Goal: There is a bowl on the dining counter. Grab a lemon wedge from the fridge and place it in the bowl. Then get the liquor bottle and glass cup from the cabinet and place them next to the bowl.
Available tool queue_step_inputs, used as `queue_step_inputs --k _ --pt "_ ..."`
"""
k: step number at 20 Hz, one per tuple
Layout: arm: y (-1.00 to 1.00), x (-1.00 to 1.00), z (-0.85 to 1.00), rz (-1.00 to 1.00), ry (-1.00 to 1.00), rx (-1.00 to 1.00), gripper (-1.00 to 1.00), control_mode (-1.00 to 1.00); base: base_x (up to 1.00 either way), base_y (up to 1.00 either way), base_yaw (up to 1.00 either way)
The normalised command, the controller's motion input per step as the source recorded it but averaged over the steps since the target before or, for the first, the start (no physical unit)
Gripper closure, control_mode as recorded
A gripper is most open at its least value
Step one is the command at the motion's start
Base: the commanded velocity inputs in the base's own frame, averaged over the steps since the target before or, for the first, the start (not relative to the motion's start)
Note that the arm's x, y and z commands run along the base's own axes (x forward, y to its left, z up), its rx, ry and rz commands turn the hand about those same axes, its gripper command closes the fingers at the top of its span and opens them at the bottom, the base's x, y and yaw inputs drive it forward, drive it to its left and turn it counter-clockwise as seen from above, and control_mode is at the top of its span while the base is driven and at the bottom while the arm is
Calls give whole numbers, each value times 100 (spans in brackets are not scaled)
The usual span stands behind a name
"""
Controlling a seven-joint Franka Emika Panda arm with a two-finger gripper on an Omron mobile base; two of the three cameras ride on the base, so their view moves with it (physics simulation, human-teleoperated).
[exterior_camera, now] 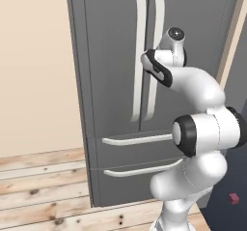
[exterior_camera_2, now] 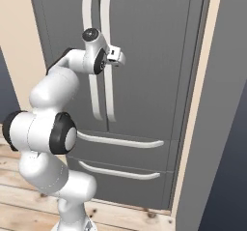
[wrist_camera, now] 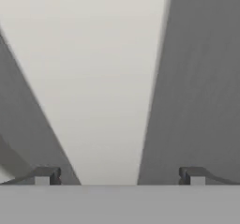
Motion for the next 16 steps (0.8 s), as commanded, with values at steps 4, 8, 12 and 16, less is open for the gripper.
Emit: queue_step_inputs --k 4,8,12,16 --pt "0 43 0 0 -3 0 -100 -100 0 0 0" --pt "0 45 -6 0 -3 0 -100 -100 0 0 0" --pt "0 51 -18 0 -5 0 100 -100 0 0 0" --pt "4 36 -18 -1 1 0 100 -100 0 0 0"
